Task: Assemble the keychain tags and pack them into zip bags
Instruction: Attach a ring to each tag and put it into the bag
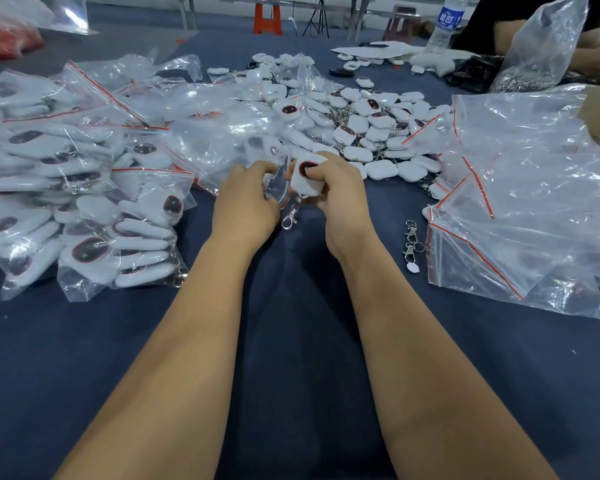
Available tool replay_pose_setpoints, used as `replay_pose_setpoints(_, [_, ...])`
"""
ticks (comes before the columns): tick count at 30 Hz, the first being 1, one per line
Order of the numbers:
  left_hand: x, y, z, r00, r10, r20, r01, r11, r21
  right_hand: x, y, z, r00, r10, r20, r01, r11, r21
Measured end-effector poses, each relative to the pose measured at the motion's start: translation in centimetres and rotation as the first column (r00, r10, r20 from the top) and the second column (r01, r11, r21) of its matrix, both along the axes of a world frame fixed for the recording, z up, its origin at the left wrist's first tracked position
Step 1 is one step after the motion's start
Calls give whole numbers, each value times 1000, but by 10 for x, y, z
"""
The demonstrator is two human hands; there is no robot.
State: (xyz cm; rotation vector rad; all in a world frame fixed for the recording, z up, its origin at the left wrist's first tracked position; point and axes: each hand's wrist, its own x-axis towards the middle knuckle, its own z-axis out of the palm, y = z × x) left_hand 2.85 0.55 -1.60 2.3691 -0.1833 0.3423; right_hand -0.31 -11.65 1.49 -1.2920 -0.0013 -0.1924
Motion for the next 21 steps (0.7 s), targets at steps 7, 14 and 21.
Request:
replay_pose_setpoints(7, [-2,1,1,1000,-17,6,18,994,-108,6,4,-7,981,-85,-171,40,967,-251])
replay_pose_setpoints(14, [-2,1,3,999,38,-27,-44,954,-296,9,-2,-11,987,-29,-156,6,990,-144])
replay_pose_setpoints(21, [-7,-10,7,996,-86,-10,76,926,-369,11,-1,-21,992,-97,-83,59,925,-374])
